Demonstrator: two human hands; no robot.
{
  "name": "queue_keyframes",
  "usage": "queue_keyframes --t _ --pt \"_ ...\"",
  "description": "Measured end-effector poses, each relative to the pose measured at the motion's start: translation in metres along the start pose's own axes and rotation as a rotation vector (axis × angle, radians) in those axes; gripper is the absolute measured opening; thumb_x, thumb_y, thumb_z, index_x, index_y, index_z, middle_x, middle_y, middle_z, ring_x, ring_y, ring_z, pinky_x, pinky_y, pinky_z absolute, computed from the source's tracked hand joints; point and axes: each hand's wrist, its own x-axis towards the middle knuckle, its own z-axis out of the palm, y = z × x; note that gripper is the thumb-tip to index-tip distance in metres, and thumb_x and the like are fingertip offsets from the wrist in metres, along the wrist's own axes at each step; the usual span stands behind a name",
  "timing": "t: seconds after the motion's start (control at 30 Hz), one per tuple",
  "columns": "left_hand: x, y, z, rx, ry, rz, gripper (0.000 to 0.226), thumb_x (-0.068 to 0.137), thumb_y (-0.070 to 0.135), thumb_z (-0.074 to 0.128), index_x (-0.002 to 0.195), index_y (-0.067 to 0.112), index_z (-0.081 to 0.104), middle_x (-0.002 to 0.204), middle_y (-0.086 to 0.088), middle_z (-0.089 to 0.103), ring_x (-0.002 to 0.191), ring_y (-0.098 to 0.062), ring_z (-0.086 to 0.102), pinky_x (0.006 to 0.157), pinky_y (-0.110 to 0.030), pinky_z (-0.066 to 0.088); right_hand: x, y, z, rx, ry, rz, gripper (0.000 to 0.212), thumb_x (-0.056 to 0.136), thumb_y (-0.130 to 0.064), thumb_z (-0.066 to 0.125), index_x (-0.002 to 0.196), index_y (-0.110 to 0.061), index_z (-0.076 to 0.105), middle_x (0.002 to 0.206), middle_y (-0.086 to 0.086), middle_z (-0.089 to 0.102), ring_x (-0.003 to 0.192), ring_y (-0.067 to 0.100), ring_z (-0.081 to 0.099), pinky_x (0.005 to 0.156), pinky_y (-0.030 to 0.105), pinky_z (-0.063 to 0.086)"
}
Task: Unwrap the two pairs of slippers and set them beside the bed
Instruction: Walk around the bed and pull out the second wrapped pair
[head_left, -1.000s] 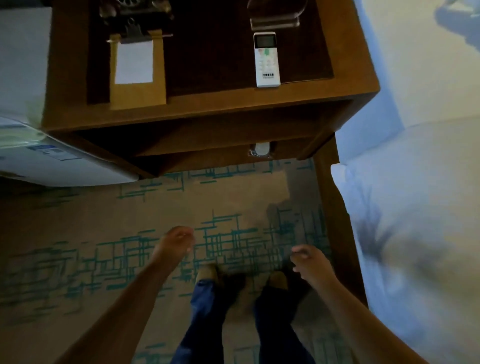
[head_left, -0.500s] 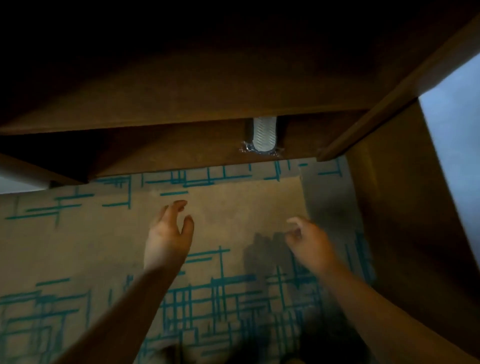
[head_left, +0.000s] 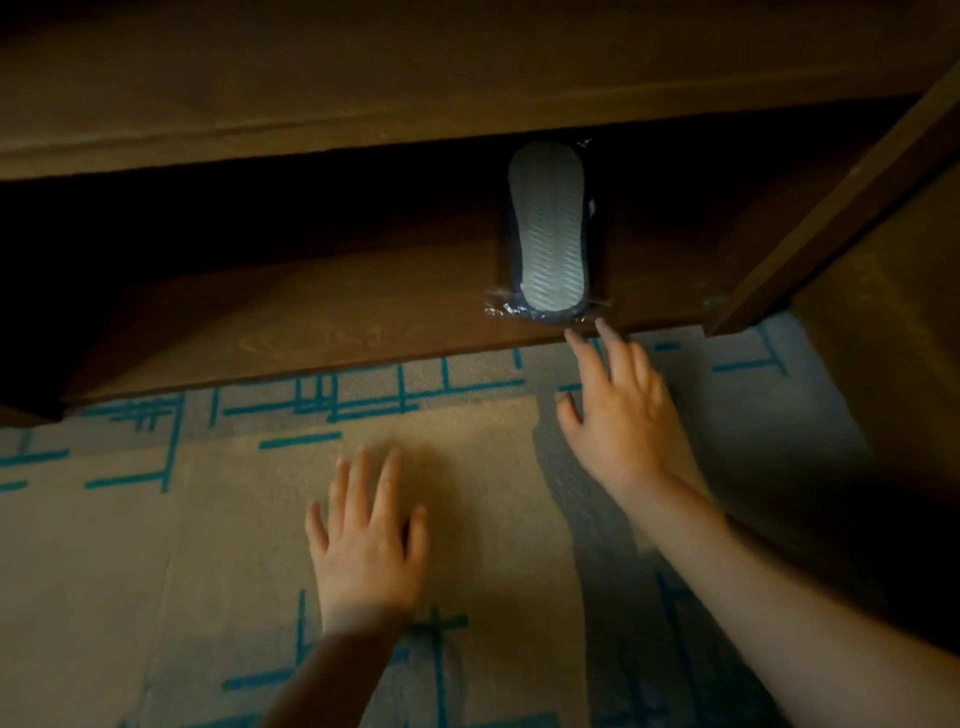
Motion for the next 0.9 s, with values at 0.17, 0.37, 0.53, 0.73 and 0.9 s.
queue_keyframes --t 0.17,0.37,0.53,0.73,0.9 --pt "-0.038 -0.002 0.013 0.077 -0.242 -0.087 0.072 0.078 0.068 0.023 0.143 0.039 0.017 0.15 -0.006 0.034 0.137 -0.021 0.022 0.104 -0.061 0.028 0.046 -0.002 -0.01 -0.1 -0.176 -0.082 0.072 0.089 -0.031 0.051 0.148 -0.029 0.011 0.16 0.004 -0.003 0.147 0.026 -0.004 0.115 0.051 0.015" --pt "-0.037 0.009 0.01 0.15 -0.348 -0.132 0.077 0.049 0.075 -0.007 0.104 0.05 -0.054 0.127 0.011 -0.054 0.129 -0.013 -0.038 0.112 -0.059 -0.01 0.093 0.002 0.001 -0.225 -0.286 -0.165 0.071 0.092 -0.028 0.045 0.147 -0.035 0.001 0.159 -0.003 -0.013 0.146 0.019 -0.014 0.117 0.047 -0.002" --pt "-0.035 0.01 0.007 0.14 -0.422 -0.147 0.08 0.056 0.078 0.0 0.114 0.047 -0.045 0.127 0.01 -0.053 0.128 -0.014 -0.039 0.112 -0.061 -0.01 0.081 -0.001 0.01 -0.15 -0.393 -0.128 0.069 0.094 -0.031 0.038 0.147 -0.035 -0.006 0.159 -0.001 -0.015 0.145 0.02 -0.015 0.117 0.049 -0.001" --pt "-0.035 0.003 0.009 0.14 -0.451 -0.099 0.082 0.073 0.077 0.011 0.129 0.04 -0.037 0.133 0.005 -0.049 0.133 -0.021 -0.037 0.113 -0.062 -0.009 -0.026 -0.011 0.01 -0.183 -0.368 -0.142 0.068 0.091 -0.05 0.036 0.148 -0.033 0.003 0.159 0.006 0.001 0.147 0.026 0.001 0.114 0.056 0.012" --pt "-0.049 0.003 0.011 0.153 -0.339 -0.05 0.083 0.059 0.072 -0.008 0.129 0.037 -0.035 0.139 0.004 -0.042 0.132 -0.018 -0.034 0.114 -0.059 -0.002 -0.13 -0.001 0.009 -0.178 -0.359 -0.12 0.076 0.068 -0.049 0.068 0.137 -0.029 0.044 0.144 0.008 0.047 0.131 0.028 0.046 0.096 0.057 0.041"
